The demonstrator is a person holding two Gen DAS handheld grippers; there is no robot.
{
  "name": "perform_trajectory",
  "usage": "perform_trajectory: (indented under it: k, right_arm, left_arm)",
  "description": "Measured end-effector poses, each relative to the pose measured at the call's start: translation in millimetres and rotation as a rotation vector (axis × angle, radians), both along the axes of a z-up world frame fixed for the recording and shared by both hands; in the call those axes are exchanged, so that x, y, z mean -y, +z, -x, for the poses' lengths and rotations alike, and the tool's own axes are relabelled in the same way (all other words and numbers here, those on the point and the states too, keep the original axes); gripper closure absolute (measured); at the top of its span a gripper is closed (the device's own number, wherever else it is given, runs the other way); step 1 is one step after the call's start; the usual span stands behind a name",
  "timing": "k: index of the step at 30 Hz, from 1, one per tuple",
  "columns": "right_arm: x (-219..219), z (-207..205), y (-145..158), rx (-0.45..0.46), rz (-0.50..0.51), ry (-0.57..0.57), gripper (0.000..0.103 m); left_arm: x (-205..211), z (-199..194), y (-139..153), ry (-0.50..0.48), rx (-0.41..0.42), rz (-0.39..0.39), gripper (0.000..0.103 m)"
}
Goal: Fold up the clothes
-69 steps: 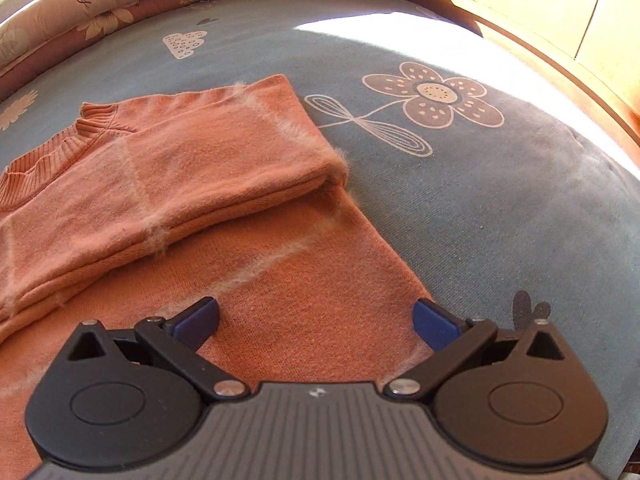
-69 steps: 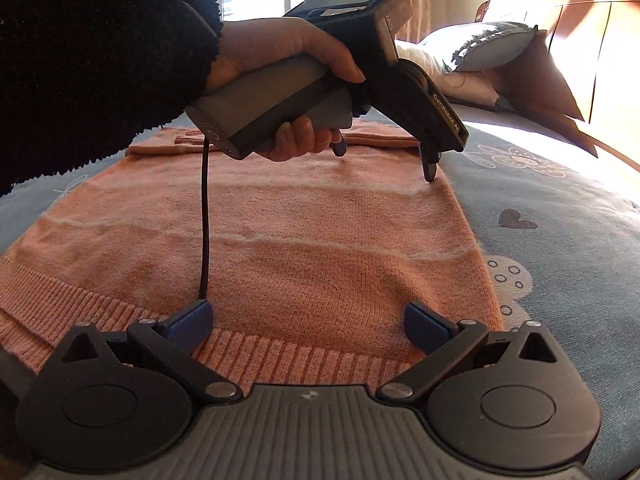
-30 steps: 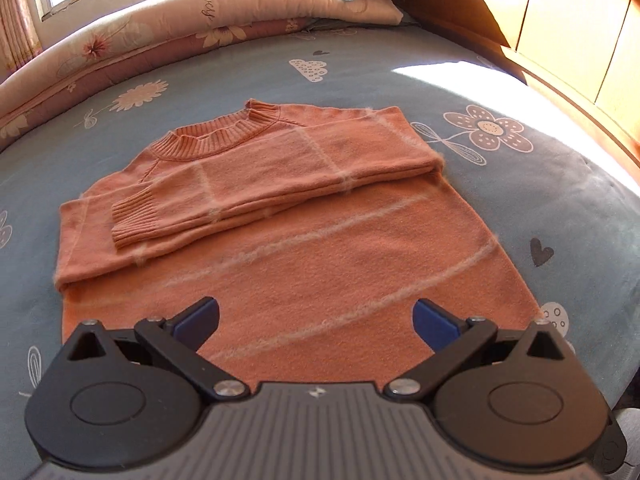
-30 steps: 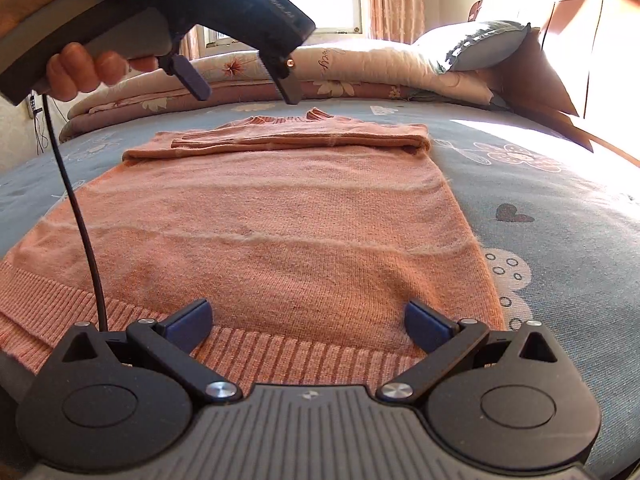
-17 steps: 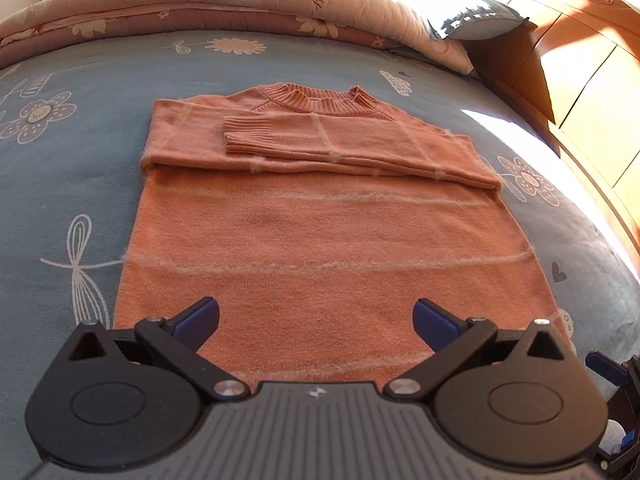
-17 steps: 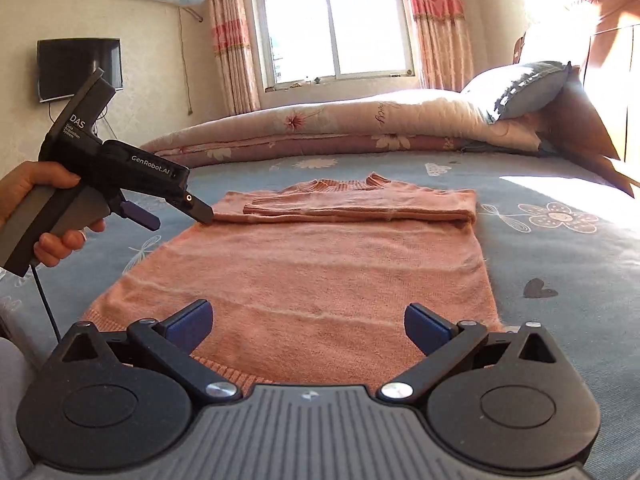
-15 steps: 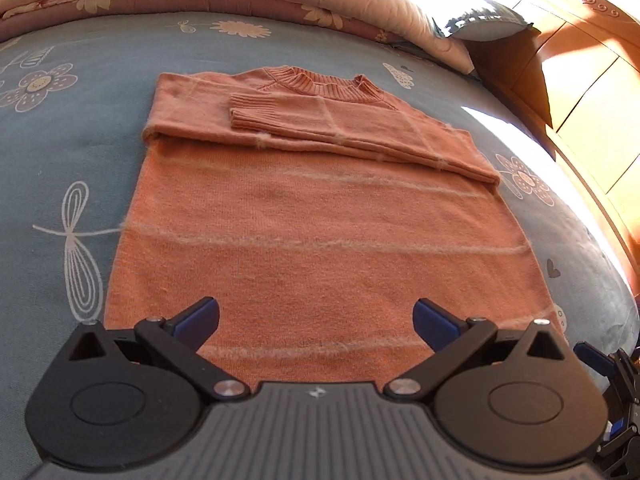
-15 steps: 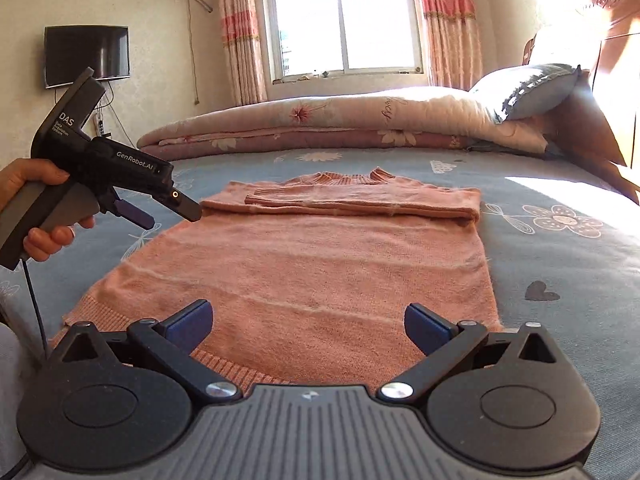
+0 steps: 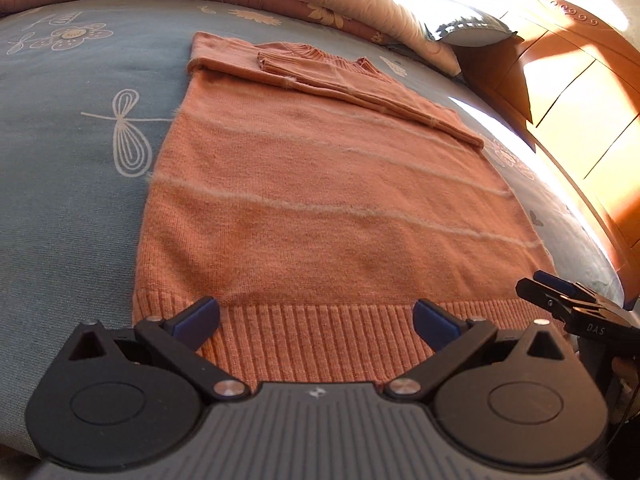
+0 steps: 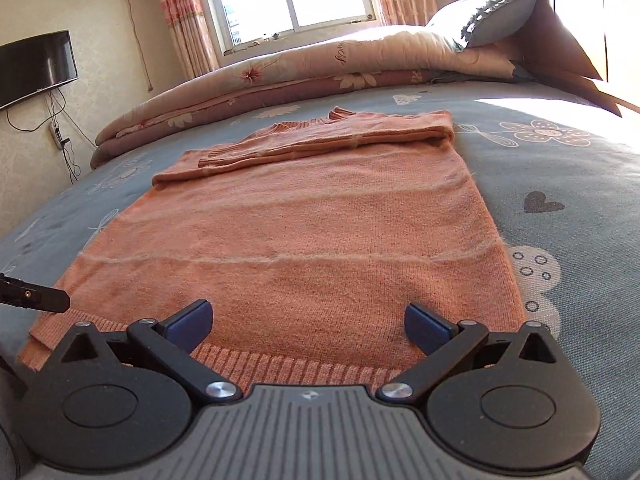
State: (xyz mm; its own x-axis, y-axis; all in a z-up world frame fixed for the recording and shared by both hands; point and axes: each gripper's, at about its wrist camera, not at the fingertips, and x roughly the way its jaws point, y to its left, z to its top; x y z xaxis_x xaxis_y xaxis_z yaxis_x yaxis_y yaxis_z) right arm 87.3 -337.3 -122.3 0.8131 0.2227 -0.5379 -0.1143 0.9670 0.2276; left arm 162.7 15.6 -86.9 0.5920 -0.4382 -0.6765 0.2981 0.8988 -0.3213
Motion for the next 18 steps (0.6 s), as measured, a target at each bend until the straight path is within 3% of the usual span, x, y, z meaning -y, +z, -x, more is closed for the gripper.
perform_trajectory:
  k: [5, 8, 11, 15, 18]
  right_arm:
    - [-2.9, 0.2, -1.8, 0.005, 0.03, -0.002, 0.0]
    - [-4.1, -0.2, -2.7, 0.007, 0.046, -0.006, 0.0]
    - [-5.2, -0.5, -3.6, 0.01, 0.061, -0.01, 0.0]
    - [-6.7, -0.9, -4.8, 0.013, 0.082, -0.016, 0.0]
    - [-7.8, -1.2, -5.7, 0.016, 0.097, -0.019, 0.0]
  left_arm:
    - [-6.3, 11.8, 11.2, 0.003, 0.079, 0.019, 0.001]
    - [0.1, -9.9, 7.4, 0.007, 0.063, -0.005, 0.001]
    - [-5.5, -27.8, -10.8, 0.082, -0.011, -0.04, 0.001]
    - [-21.6, -20.9, -18.7, 0.109, 0.026, -0.024, 0.001]
    - [-12.2, -14.4, -21.5, 0.041, 0.06, -0.116, 0.001]
